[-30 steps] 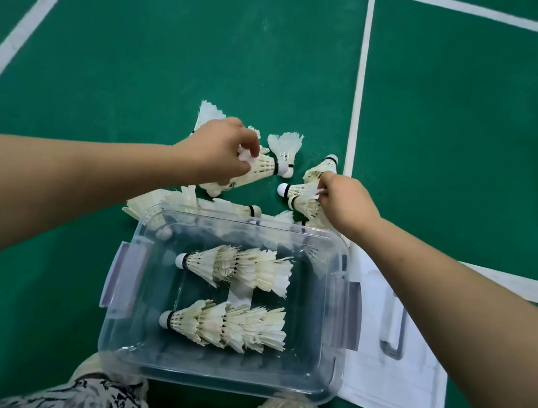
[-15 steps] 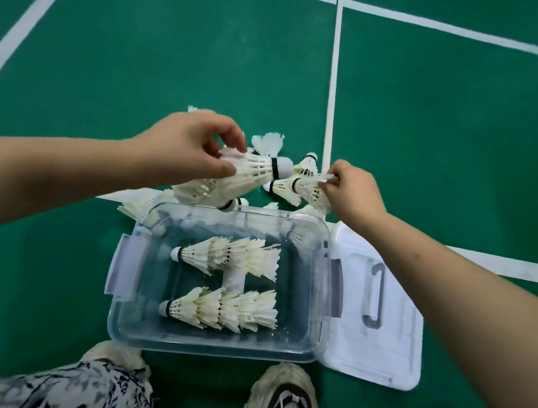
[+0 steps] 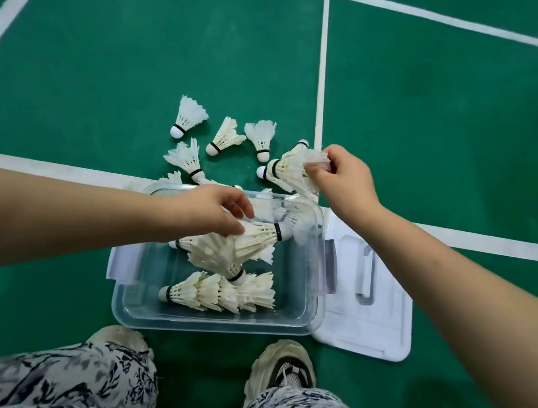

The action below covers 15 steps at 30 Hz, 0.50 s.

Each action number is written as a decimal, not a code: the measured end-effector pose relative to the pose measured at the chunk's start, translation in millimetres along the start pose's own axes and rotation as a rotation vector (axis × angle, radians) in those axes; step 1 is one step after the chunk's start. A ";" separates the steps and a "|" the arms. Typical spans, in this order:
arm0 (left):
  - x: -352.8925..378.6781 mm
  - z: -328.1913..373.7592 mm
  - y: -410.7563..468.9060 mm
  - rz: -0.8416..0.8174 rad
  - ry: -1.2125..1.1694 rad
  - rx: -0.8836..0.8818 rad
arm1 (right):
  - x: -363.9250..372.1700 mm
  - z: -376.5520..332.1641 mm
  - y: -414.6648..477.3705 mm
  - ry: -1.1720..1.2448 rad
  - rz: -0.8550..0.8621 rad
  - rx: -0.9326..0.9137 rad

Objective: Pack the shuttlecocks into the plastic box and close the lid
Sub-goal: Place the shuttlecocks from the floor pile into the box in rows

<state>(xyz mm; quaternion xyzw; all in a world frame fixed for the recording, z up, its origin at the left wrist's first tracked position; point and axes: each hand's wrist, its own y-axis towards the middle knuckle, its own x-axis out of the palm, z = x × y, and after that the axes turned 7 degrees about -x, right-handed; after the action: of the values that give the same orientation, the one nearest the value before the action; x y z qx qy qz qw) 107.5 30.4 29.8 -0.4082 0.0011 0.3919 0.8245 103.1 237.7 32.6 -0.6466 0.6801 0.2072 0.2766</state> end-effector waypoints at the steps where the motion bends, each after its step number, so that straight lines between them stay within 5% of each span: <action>1: 3.3 -1.1 2.8 -0.017 -0.042 -0.010 | 1.4 -0.7 -3.2 0.026 -0.011 0.006; 10: 36.9 -21.2 28.5 -0.128 -0.382 -0.259 | 3.3 6.6 -21.6 0.131 -0.075 0.064; 15: 46.3 -26.1 36.0 -0.232 -0.381 -0.388 | 0.7 11.5 -23.8 0.146 -0.064 0.074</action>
<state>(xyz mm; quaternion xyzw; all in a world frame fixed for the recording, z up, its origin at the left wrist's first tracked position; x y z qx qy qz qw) 124.6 55.6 -26.7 -0.4746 -0.2753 0.3575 0.7557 127.9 242.7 25.3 -0.6708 0.6845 0.1250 0.2564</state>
